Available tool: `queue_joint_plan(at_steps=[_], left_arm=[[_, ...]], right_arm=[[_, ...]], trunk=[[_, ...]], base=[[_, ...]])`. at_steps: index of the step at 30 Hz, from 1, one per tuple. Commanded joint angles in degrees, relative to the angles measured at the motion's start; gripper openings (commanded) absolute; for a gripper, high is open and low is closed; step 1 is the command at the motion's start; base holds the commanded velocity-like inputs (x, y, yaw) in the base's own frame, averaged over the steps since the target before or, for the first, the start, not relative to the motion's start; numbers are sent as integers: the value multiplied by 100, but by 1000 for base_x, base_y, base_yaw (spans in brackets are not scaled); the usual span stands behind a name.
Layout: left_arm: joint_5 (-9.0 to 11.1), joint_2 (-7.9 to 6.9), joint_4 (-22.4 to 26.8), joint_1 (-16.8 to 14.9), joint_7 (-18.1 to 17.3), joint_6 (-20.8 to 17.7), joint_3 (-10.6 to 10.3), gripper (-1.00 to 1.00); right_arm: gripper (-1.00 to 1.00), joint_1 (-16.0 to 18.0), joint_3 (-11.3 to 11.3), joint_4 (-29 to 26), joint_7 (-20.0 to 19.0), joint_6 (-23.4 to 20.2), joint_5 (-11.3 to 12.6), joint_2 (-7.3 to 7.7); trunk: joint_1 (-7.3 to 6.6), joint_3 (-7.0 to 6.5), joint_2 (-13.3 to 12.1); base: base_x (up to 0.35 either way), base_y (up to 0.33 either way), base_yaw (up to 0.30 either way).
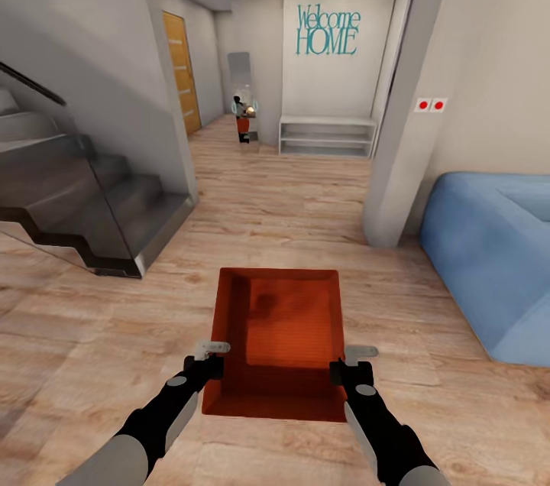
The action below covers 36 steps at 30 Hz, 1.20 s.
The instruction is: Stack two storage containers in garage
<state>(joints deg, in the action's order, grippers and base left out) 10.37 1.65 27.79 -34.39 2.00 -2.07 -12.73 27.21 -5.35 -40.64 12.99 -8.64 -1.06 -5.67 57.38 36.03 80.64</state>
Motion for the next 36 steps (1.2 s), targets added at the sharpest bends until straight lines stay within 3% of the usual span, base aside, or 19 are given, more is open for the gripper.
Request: queue_joint_plan(at_steps=[1,36], left_arm=[[53,7,-2,3,47,-21,-54,-100],[53,9,-2,3,47,-21,-54,-100]], right_arm=[[-100,4,18,-23,55,-50,-96,-163],[-100,4,16,-23,55,-50,-96,-163]], trunk=[[3,5,2],[3,5,2]], base=[[337,0,0],[337,0,0]])
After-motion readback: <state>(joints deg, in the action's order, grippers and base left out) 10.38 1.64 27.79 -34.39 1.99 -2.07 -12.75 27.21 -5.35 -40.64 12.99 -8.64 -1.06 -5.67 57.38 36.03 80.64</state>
